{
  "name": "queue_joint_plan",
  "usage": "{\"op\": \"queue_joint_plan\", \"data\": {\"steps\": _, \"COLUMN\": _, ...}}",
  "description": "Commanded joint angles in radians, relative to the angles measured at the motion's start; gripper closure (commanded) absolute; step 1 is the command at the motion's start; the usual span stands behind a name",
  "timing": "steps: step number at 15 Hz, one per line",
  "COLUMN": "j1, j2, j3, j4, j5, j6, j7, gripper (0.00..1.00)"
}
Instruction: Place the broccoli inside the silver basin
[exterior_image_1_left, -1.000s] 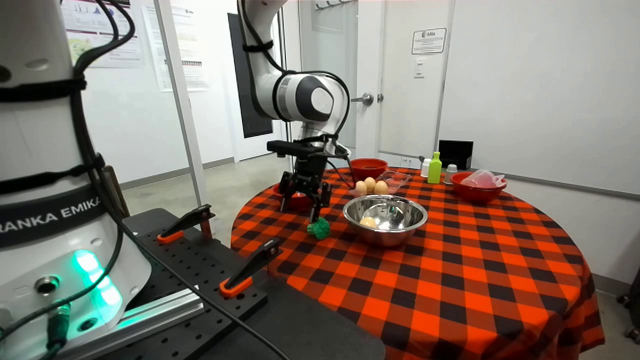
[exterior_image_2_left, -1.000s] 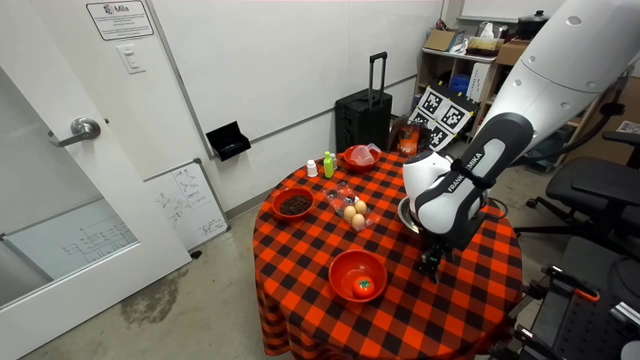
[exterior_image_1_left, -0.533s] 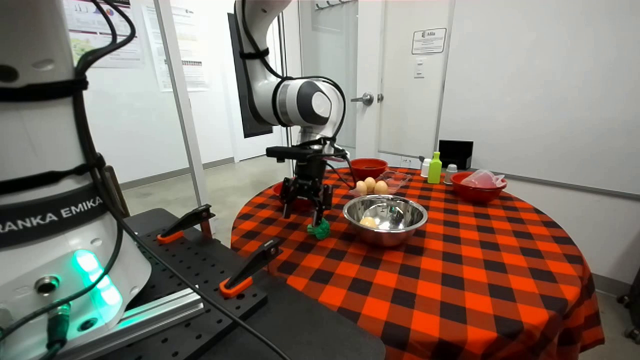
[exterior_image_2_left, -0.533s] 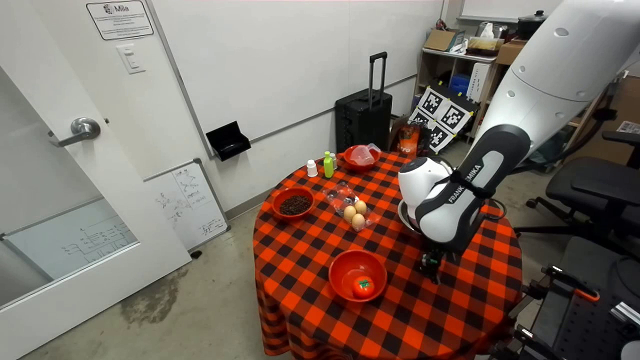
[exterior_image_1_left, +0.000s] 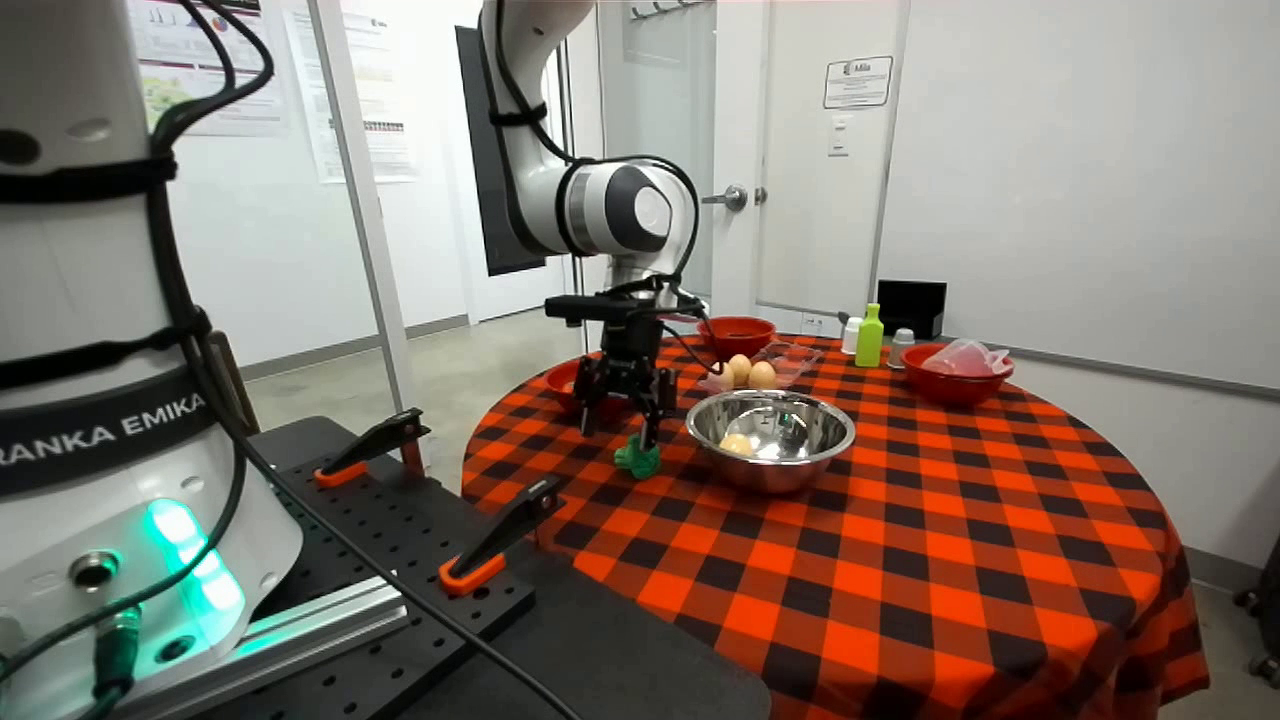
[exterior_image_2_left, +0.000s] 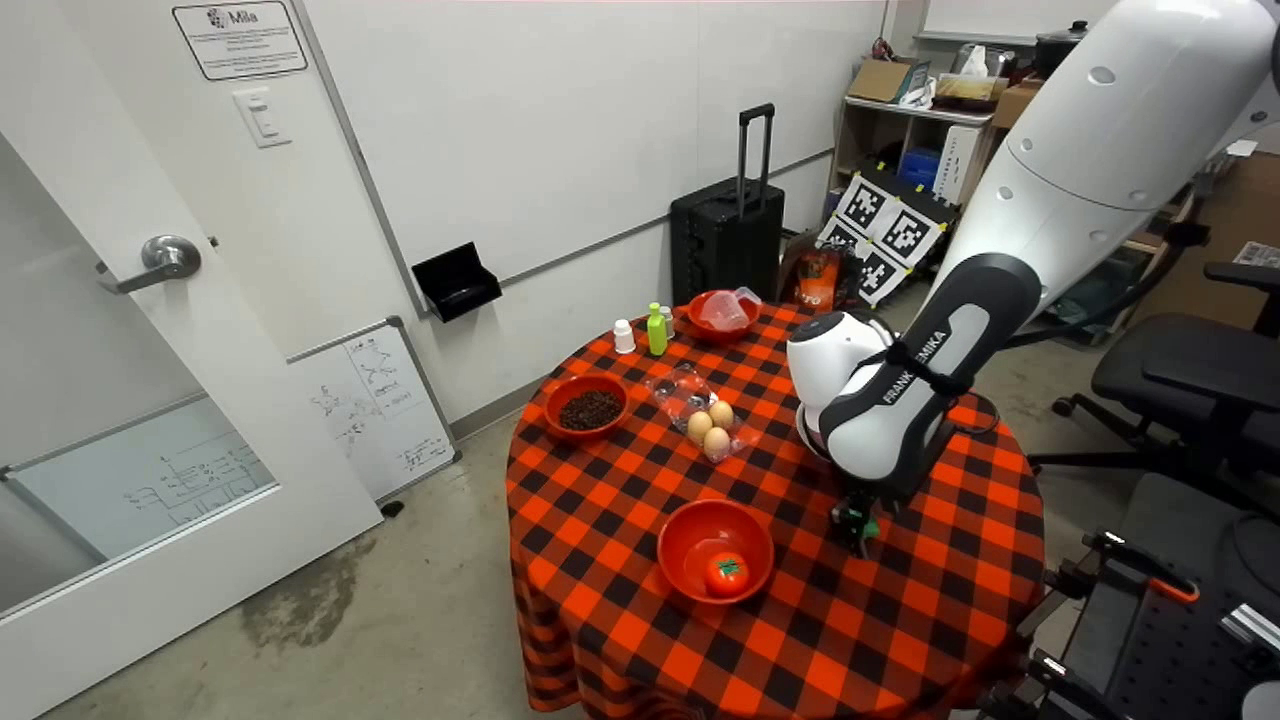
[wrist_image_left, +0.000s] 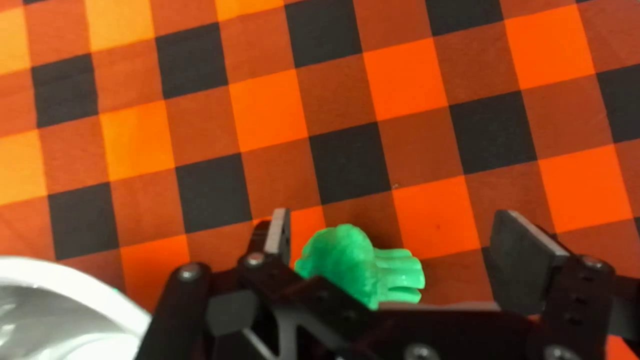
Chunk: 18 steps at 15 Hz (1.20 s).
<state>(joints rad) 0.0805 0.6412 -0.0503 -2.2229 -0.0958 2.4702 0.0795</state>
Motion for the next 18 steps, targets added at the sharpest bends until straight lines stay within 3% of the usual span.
{"op": "queue_joint_plan", "data": {"steps": 1, "j1": 0.011, "j2": 0.044, "j3": -0.009, "j4": 0.046, "j5": -0.019, "j6": 0.007, "j7": 0.020, "gripper": 0.00}}
{"op": "queue_joint_plan", "data": {"steps": 14, "j1": 0.012, "j2": 0.142, "j3": -0.013, "j4": 0.141, "j5": -0.020, "j6": -0.010, "j7": 0.010, "gripper": 0.00}}
{"op": "queue_joint_plan", "data": {"steps": 15, "j1": 0.010, "j2": 0.146, "j3": -0.012, "j4": 0.143, "j5": -0.019, "j6": -0.006, "j7": 0.007, "gripper": 0.03}}
{"op": "queue_joint_plan", "data": {"steps": 16, "j1": 0.009, "j2": 0.152, "j3": -0.012, "j4": 0.146, "j5": -0.017, "j6": -0.005, "j7": 0.008, "gripper": 0.26}}
{"op": "queue_joint_plan", "data": {"steps": 18, "j1": 0.008, "j2": 0.158, "j3": -0.011, "j4": 0.150, "j5": -0.015, "j6": -0.005, "j7": 0.006, "gripper": 0.30}}
